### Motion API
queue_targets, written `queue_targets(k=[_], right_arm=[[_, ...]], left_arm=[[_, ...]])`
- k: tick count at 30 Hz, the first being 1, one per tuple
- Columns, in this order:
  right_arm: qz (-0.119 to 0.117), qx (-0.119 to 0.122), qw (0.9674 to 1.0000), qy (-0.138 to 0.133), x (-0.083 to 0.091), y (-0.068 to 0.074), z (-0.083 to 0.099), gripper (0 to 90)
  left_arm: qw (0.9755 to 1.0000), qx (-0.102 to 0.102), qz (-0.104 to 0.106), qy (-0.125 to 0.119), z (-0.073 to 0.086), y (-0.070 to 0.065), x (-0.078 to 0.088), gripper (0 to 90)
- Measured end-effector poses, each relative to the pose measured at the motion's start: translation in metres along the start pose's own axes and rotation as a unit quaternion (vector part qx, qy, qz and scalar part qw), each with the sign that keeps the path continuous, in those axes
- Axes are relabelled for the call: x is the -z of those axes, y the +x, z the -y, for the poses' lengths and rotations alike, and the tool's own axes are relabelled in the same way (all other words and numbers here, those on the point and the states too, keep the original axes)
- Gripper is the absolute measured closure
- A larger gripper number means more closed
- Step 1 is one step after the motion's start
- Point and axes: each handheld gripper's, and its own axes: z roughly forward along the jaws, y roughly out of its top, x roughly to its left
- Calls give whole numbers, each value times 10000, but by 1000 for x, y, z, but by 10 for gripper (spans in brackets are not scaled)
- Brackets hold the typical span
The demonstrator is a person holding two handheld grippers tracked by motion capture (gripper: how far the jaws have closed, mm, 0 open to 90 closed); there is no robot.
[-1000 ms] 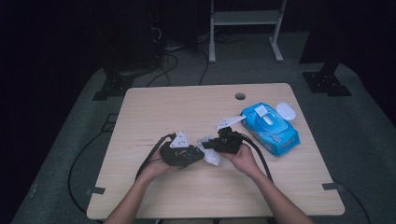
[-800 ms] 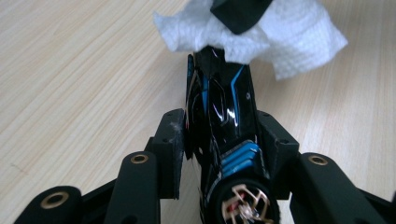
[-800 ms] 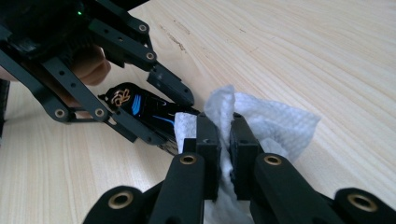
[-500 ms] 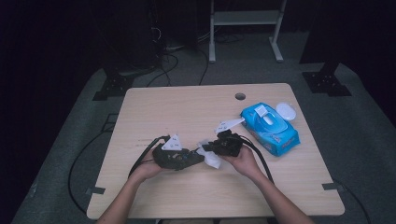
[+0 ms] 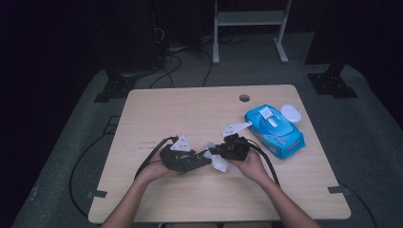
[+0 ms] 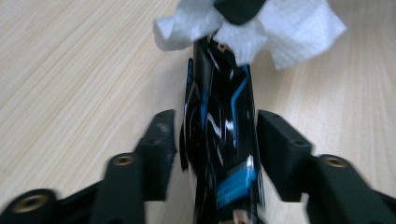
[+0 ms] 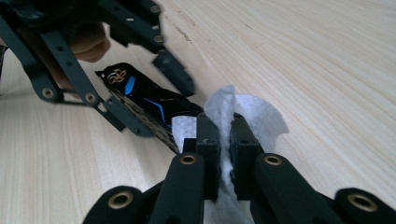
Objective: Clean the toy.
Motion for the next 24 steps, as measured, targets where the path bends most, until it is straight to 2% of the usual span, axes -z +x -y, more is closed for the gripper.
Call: queue_targets(k=[4, 9, 12, 15, 18, 20, 24], right_arm=[[-21, -5, 10000, 8, 3, -2, 1, 847], [5, -79, 9999, -86, 9, -7, 4, 848], [8, -141, 9998, -120, 11, -10, 7, 847], [16, -207, 9997, -101, 9, -12, 10, 847], [-31, -229, 9997, -58, 5, -11, 12, 847], [-68, -242, 9997, -57, 4, -11, 13, 847], [-122, -310, 9994, -118, 6, -12, 12, 847]], left_arm=[[9999, -64, -9, 160, -11, -1, -8, 424], [9989, -114, 35, 462, -19, 0, -17, 436], [9970, -207, 51, 744, -25, -1, -24, 462], [9954, -262, 98, 919, -31, -2, -30, 479], [9929, -390, 24, 1121, -35, -2, -34, 555], [9922, -450, 20, 1166, -37, -3, -34, 564], [9937, -447, 28, 1025, -36, -5, -32, 574]])
